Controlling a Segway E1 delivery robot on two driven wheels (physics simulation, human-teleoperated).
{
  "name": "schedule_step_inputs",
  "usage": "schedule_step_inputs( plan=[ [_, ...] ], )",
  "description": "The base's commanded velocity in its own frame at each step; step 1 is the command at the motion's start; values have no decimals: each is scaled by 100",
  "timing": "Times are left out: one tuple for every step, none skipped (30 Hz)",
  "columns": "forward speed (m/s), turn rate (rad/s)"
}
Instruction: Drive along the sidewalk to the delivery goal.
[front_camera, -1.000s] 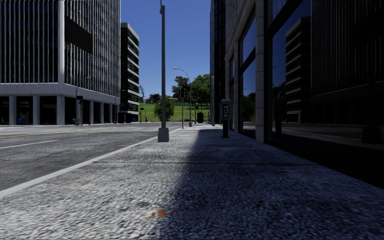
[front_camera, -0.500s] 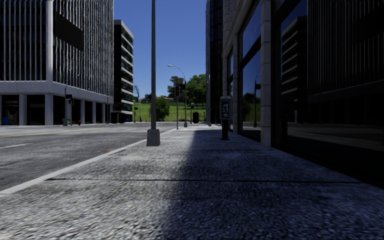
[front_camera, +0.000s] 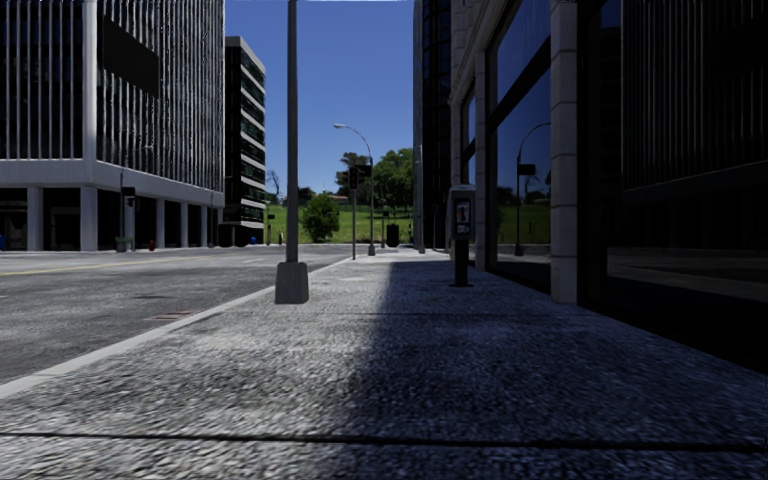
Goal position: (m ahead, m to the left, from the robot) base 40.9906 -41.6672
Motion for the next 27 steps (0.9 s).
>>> schedule_step_inputs(
  plan=[
    [200,0],
    [200,0],
    [200,0],
    [200,0],
    [200,0],
    [200,0],
    [200,0],
    [200,0],
    [200,0],
    [200,0],
    [200,0],
    [200,0],
    [200,0],
    [200,0],
    [200,0],
    [200,0],
    [200,0],
    [200,0],
    [200,0],
    [200,0],
    [200,0],
    [200,0],
    [200,0],
    [200,0],
    [200,0],
    [200,0],
    [200,0]
  ],
)
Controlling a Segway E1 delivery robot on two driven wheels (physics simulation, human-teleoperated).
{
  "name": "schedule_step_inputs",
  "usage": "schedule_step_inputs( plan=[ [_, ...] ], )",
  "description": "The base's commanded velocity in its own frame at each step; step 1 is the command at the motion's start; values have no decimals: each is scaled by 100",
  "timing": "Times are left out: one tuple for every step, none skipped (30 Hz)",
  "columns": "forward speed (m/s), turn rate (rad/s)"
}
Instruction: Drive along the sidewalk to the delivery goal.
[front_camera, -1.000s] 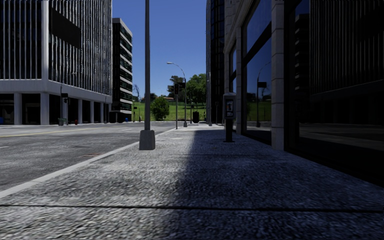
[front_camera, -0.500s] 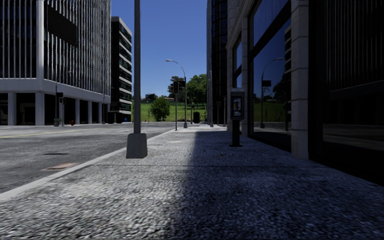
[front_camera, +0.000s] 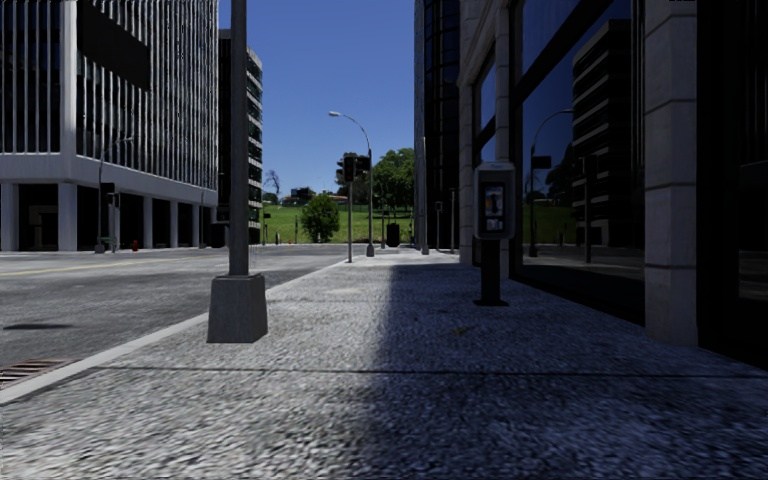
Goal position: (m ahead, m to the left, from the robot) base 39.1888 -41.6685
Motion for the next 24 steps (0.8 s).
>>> schedule_step_inputs(
  plan=[
    [200,0],
    [200,0],
    [200,0],
    [200,0],
    [200,0],
    [200,0],
    [200,0],
    [200,0],
    [200,0],
    [200,0],
    [200,0],
    [200,0],
    [200,0],
    [200,0],
    [200,0],
    [200,0],
    [200,0],
    [200,0],
    [200,0],
    [200,0],
    [200,0],
    [200,0],
    [200,0],
    [200,0]
  ],
)
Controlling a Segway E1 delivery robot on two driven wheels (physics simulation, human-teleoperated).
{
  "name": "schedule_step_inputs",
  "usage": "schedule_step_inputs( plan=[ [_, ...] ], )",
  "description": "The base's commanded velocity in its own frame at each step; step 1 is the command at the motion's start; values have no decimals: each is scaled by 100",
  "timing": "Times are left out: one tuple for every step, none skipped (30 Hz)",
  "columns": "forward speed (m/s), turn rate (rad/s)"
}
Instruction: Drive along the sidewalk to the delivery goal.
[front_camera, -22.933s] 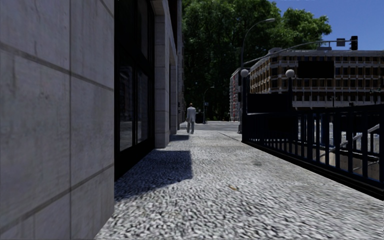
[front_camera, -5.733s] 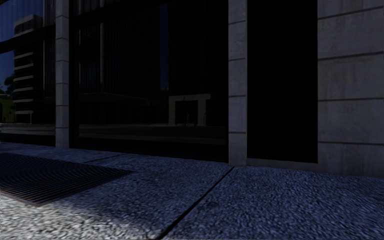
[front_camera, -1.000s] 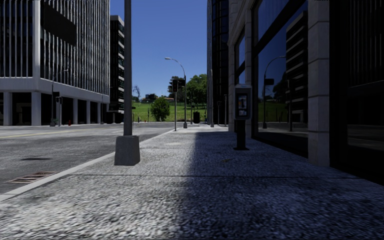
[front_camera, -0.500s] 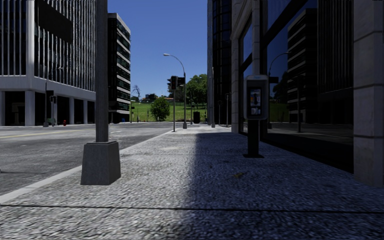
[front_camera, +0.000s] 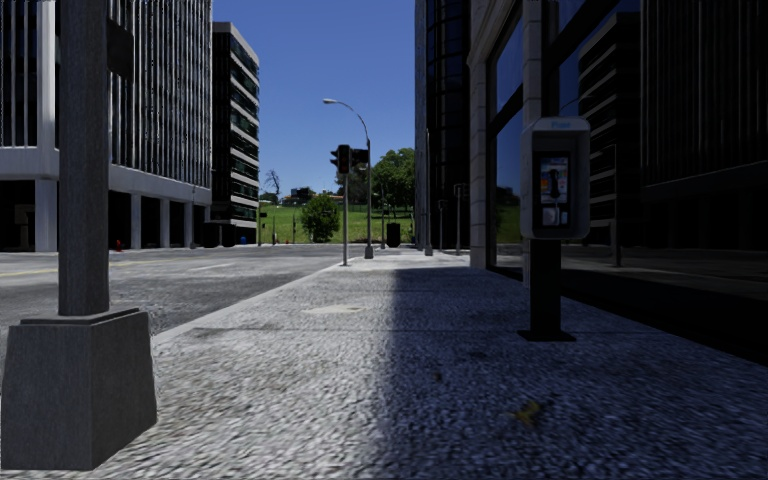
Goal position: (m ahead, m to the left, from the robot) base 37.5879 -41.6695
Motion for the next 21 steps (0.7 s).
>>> schedule_step_inputs(
  plan=[
    [200,0],
    [200,0],
    [200,0],
    [200,0],
    [200,0],
    [200,0],
    [200,0],
    [200,0],
    [200,0],
    [200,0],
    [200,0],
    [200,0],
    [200,0],
    [200,0],
    [200,0],
    [200,0],
    [200,0],
    [200,0],
    [200,0],
    [200,0],
    [200,0]
  ],
)
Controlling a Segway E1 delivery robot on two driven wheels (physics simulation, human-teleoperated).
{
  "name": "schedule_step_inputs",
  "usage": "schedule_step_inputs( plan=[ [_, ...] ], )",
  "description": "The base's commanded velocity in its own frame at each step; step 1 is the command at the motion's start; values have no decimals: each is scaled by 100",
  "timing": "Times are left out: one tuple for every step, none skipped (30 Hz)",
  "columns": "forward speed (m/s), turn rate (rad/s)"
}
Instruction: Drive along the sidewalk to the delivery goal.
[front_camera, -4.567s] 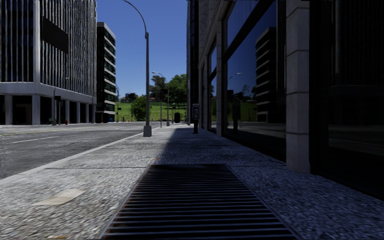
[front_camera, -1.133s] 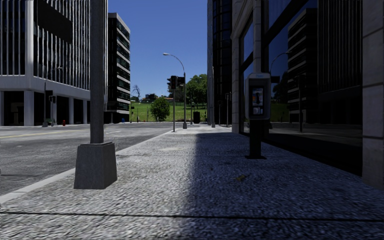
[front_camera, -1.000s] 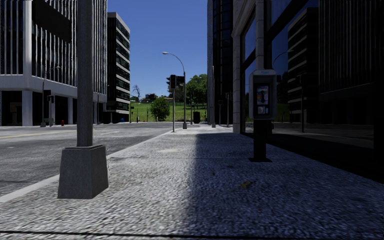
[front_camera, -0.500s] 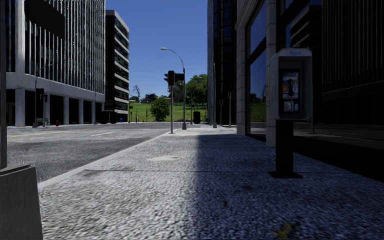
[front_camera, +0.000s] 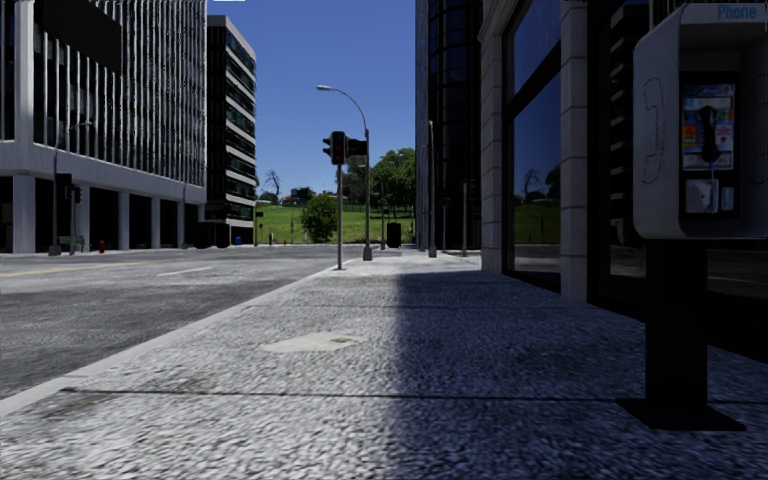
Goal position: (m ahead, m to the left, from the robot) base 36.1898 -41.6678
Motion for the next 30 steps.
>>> schedule_step_inputs(
  plan=[
    [200,0],
    [200,0],
    [200,0],
    [200,0],
    [200,0],
    [200,0],
    [200,0],
    [200,0],
    [200,0],
    [200,0],
    [200,0],
    [200,0],
    [200,0],
    [200,0],
    [200,0],
    [200,0],
    [200,0],
    [200,0],
    [200,0],
    [200,0],
    [200,0],
    [200,0],
    [200,0],
    [200,0],
    [200,0],
    [200,0],
    [200,0],
    [200,0],
    [200,0],
    [200,0]
  ],
)
